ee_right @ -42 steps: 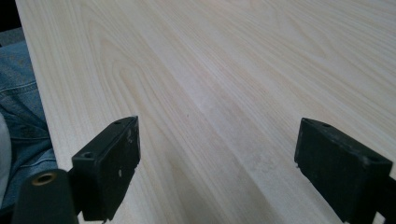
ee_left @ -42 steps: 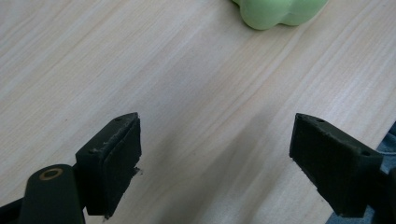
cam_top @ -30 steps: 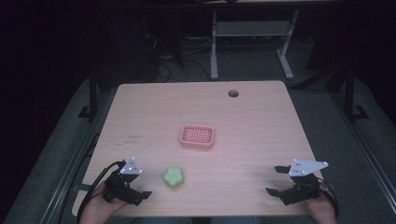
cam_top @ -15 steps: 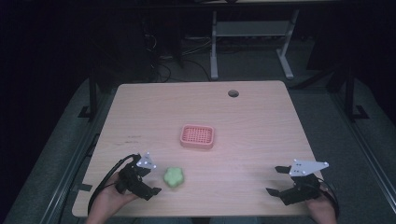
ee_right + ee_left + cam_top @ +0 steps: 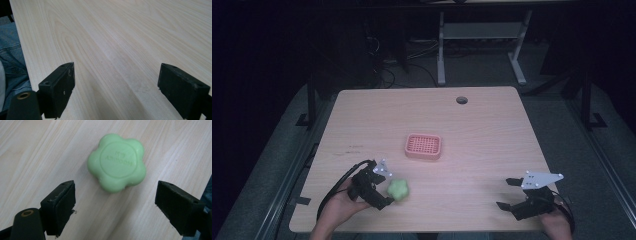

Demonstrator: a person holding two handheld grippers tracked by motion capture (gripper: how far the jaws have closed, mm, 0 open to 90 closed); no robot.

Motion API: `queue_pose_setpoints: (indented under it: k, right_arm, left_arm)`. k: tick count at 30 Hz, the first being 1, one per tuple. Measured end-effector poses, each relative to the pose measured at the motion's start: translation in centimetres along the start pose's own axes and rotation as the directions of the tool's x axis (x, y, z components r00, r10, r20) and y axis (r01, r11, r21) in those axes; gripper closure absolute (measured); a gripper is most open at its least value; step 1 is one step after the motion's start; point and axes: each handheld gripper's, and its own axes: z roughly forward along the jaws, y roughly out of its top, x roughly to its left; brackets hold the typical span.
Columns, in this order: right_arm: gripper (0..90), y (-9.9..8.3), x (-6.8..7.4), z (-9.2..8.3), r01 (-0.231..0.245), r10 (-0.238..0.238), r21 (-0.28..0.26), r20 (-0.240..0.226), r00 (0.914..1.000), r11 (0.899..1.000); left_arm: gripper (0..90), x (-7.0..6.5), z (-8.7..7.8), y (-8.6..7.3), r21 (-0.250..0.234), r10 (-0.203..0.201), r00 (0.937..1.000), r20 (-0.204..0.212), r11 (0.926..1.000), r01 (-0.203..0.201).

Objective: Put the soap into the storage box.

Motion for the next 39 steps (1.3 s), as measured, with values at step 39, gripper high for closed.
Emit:
queue_pose_setpoints:
  k: [39]
  right_arm:
    - [13.8, 0.0, 0.1, 0.0, 0.009, -0.009, -0.009, -0.007, 0.9999, 1.000]
  left_arm:
    - [22.7, 0.2, 4.3, 3.5, 0.140, 0.000, 0.9998, 0.018, 0.9902, -0.003]
